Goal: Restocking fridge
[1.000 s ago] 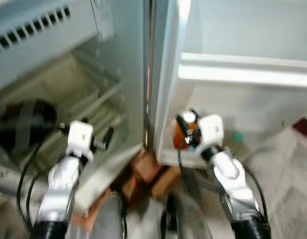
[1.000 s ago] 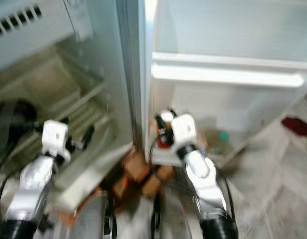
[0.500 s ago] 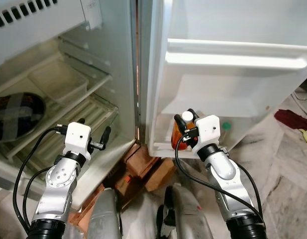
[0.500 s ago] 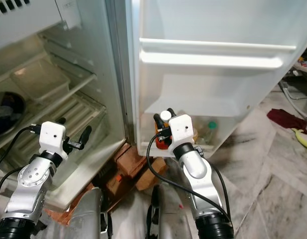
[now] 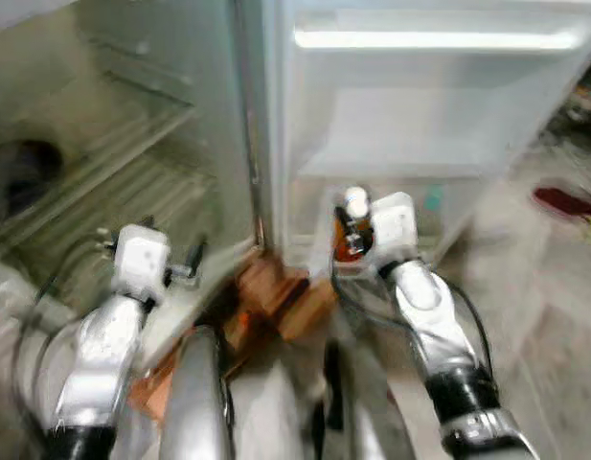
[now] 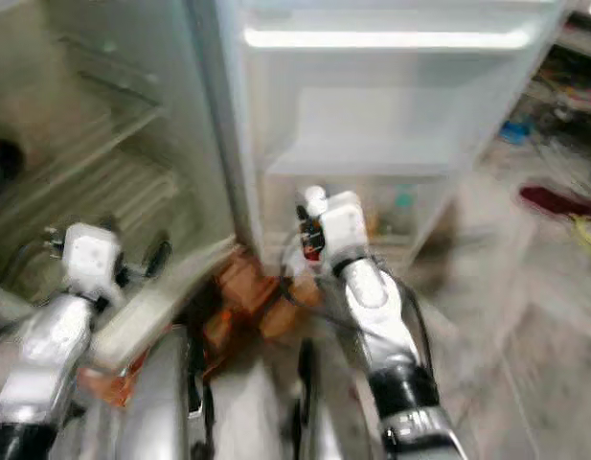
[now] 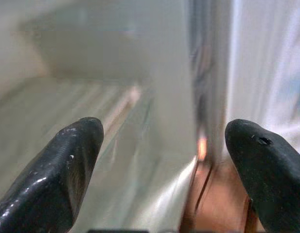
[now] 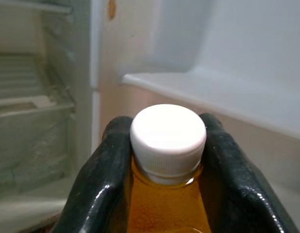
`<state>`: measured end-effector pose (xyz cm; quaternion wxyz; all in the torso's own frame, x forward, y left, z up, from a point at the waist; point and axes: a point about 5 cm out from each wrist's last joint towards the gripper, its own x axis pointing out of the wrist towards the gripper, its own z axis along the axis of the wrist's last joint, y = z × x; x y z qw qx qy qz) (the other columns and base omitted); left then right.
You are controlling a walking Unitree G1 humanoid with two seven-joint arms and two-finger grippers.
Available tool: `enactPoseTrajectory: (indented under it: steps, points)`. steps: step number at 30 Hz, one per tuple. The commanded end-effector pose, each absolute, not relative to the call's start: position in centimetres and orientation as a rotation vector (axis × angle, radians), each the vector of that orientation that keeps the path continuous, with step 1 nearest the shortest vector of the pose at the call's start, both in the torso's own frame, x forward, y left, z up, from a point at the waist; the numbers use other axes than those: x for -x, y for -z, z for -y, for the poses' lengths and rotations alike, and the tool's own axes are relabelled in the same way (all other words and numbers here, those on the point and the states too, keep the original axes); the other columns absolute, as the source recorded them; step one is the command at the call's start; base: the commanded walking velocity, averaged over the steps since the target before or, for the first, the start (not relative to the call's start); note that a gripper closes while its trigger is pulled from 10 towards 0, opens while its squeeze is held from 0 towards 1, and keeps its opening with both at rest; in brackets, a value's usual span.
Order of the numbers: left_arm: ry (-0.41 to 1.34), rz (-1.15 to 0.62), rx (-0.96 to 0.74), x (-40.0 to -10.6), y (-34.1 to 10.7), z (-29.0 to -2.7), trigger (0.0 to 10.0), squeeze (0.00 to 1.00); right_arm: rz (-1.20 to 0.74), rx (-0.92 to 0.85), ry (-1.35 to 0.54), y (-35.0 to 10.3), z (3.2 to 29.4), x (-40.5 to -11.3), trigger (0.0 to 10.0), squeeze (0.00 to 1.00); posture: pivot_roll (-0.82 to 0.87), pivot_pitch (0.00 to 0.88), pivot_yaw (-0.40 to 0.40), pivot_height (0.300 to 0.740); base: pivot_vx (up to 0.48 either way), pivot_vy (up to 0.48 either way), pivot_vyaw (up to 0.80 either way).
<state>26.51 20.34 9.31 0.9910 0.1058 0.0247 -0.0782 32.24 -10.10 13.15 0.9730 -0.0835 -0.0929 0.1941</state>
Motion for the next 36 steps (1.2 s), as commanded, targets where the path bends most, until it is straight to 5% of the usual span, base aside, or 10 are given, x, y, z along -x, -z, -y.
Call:
enactPoseTrajectory:
  steps: [1, 16, 36]
  points:
    - [0.173, -0.050, -0.231, -26.4, -9.6, -20.0, 10.0, 0.00, 0.212, 0.161, -0.412, -13.0, 9.4, -32.6, 10.0, 0.00, 0.05, 0.207, -0.041, 0.576, 0.000, 0.000, 0.00]
    - [0.123, -0.051, -0.272, -22.9, -12.0, -21.1, 10.0, 0.00, 0.337, 0.205, -0.417, -16.7, 7.8, -36.7, 10.0, 0.00, 0.17, 0.356, -0.051, 0.576, 0.000, 0.000, 0.00]
    - [0.078, -0.084, -0.334, -19.1, -14.1, -21.7, 10.0, 0.00, 0.564, 0.406, -0.439, -19.5, 5.6, -36.9, 10.0, 0.00, 0.23, 0.465, -0.067, 0.576, 0.000, 0.000, 0.00]
